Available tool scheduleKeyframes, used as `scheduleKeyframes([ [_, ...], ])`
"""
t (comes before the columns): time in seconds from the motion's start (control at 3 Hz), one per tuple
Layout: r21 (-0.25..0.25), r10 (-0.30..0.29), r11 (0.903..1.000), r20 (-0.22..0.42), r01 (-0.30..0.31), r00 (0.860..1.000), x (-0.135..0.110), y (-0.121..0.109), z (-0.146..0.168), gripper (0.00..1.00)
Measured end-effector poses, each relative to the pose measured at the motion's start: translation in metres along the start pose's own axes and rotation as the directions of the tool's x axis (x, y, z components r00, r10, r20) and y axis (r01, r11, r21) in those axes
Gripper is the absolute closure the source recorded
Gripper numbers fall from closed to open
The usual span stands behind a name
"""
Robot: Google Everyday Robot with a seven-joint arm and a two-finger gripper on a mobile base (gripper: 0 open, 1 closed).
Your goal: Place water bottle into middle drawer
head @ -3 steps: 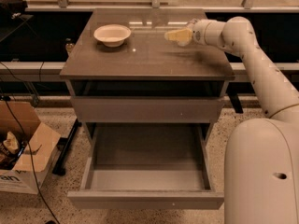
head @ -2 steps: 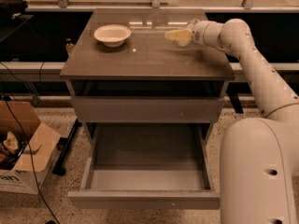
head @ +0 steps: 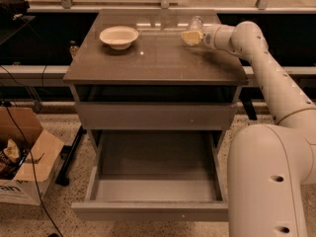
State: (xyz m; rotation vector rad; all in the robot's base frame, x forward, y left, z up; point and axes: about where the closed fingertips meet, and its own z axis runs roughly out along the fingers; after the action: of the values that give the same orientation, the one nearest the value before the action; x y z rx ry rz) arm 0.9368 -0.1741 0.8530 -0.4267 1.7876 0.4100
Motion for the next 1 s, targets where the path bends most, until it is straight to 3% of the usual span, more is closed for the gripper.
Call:
scheduleKeyframes([
  [0.67,0.018,0.007,0.9998,-0.011,-0.007,1.000,0.0016,-0.0038,-0.0017,0.86],
  [1.0,0.021,0.000,0.9998,-0.015,0.000,1.000,0.0004,-0.0031,-0.0036,1.00],
])
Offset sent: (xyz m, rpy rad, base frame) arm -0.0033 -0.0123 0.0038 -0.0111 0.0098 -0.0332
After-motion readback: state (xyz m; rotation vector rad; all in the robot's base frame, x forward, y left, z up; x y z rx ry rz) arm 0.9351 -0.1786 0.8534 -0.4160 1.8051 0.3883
